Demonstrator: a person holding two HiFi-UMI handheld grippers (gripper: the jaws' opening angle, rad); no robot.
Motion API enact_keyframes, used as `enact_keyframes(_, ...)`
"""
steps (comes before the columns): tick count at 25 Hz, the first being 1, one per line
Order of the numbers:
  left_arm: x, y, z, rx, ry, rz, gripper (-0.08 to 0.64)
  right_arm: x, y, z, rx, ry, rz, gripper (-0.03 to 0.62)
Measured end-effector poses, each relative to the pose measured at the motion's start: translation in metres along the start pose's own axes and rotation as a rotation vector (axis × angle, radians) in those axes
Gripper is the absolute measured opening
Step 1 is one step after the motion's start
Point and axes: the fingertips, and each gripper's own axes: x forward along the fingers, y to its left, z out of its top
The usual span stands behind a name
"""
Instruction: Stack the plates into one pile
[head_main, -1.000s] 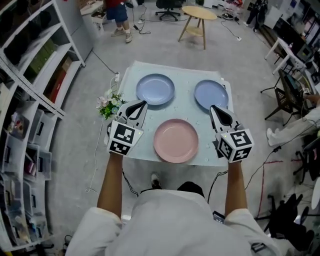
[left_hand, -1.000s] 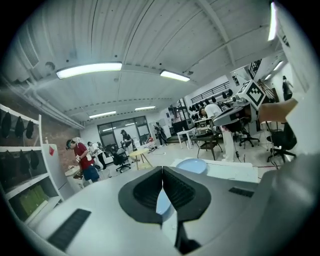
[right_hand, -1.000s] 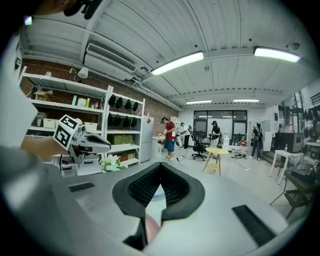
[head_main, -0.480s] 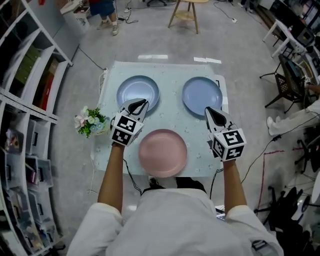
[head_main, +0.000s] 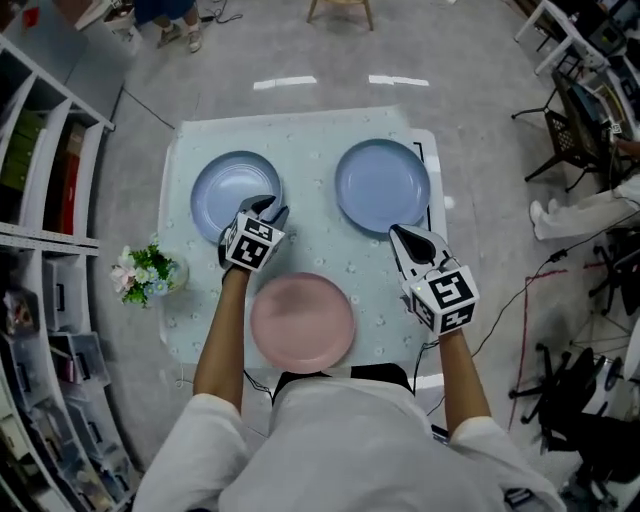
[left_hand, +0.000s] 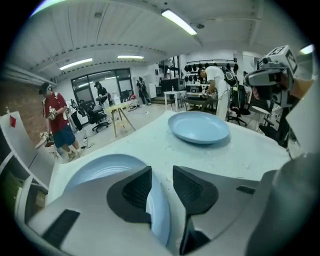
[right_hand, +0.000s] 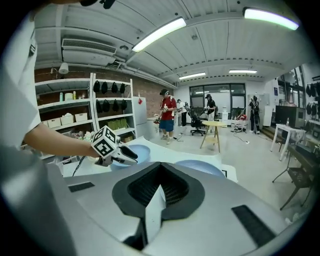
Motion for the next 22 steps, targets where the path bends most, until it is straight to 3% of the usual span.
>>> enact_keyframes(4, 0.032, 0.010, -0.016, 0.031, 0.089, 0.059, 0.163, -0.002, -0.017, -0.013, 0.118, 0.008, -0.013, 0.011)
enact_keyframes(9, 0.049, 0.004, -0.031, 0.043, 0.153, 0.045, 0.161, -0.011, -0.024, -0.024, 0.164, 0.016, -0.080, 0.012)
enact_keyframes(18, 0.032, 0.007, -0.042, 0.096, 0.145, 0.065, 0.082, -0.044, 0.007, -0.046, 0.190, 0.026, -0.174, 0.014)
enact_keyframes(22, -0.006, 0.001, -0.035, 0.102, 0.082, 0.031, 0.055, -0.064, 0.026, -0.045, 0.182, 0.008, -0.214, 0.013)
